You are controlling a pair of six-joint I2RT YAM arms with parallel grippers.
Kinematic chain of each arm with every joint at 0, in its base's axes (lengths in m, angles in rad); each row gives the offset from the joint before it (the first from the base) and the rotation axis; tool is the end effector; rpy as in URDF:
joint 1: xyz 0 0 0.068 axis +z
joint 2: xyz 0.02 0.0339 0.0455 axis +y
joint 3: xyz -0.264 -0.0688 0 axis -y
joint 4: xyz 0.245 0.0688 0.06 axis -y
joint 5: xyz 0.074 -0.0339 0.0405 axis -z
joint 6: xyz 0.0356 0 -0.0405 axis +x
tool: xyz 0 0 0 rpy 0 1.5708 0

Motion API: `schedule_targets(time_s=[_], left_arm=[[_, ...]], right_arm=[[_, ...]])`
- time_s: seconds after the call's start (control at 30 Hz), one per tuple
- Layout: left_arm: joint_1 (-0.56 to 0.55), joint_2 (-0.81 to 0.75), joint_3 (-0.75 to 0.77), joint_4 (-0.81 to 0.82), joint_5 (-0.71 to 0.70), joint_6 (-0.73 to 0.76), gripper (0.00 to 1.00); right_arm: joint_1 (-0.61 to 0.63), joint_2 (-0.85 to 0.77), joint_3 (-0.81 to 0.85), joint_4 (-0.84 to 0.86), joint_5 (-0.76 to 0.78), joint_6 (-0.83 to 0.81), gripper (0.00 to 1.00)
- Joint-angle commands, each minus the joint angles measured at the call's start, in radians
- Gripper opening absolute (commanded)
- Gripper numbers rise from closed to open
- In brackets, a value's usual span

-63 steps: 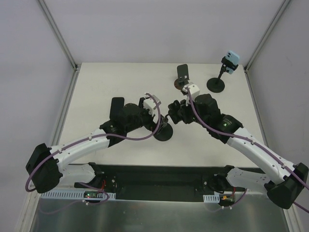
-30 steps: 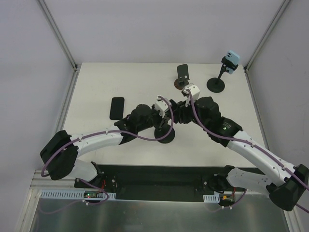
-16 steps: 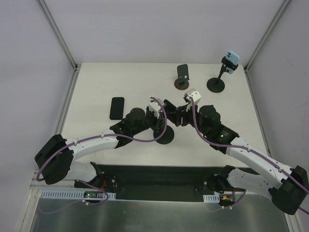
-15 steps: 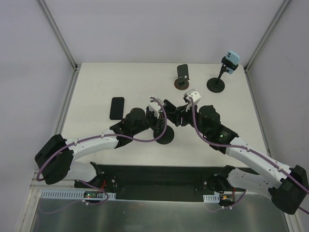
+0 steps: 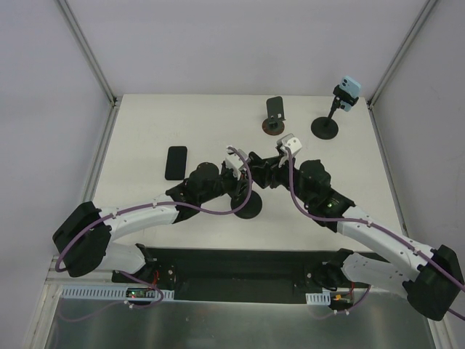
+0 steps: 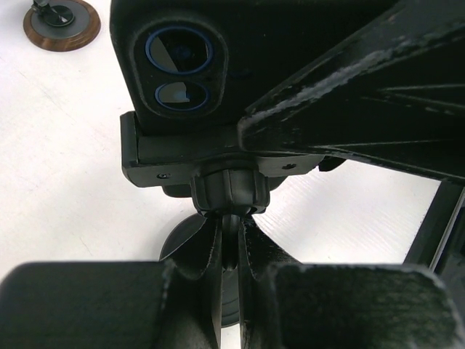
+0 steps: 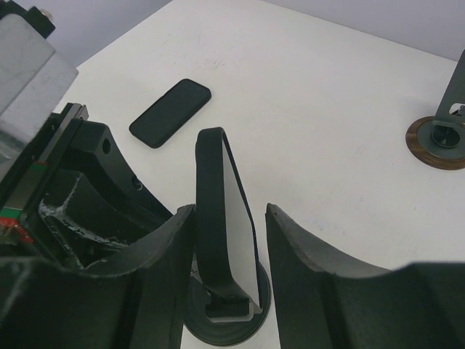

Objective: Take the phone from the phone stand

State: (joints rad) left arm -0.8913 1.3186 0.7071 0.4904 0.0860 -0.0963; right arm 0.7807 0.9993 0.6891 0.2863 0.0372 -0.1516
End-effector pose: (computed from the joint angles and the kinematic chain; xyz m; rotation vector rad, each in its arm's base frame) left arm 0.1848 -0.2336 0.2644 0.7419 1.5941 -0.8041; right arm 0.1703 0.1668 0.3153 -0.6990 1.4545 0.4588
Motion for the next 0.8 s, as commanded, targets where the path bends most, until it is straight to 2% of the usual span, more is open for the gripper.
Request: schedule_targets(time_s=[0.0,0.43,0.5,0.6,0.63,0.73,0.77], left_arm=[[-0.023,0.005,0.022,0.022,0.067,-0.071,0.0],[-0.024,0.011,0.023,0.017,0.07,-0.083,0.0],[-0.026,0.011,0.023,0.016,0.067,-0.085,0.0],[-0.024,0.01,0.026,-0.002,0.028,-0.097,0.0],[-0.026,0.008,0.028,-0.009,-0.02,-0.106,0.0],[-0.026,-0.001,0.023,-0.039,-0.103,-0.128,0.0],[-0.024,-0.008,0.022,-0.055,-0.168,-0.135,0.0]], right_arm=[[0.003,0.016,-0.007,0.083,0.0,-0.006,0.45],[0.0,0.041,-0.013,0.113,-0.002,-0.008,0.39],[0.002,0.041,-0.014,0.117,-0.003,-0.006,0.35],[0.0,0.033,-0.017,0.119,0.001,-0.005,0.22],[0.002,0.03,-0.017,0.119,0.001,-0.006,0.15],[0.0,0.022,-0.02,0.119,0.001,-0.014,0.01],[0.0,0.019,-0.02,0.119,-0.002,-0.016,0.01]])
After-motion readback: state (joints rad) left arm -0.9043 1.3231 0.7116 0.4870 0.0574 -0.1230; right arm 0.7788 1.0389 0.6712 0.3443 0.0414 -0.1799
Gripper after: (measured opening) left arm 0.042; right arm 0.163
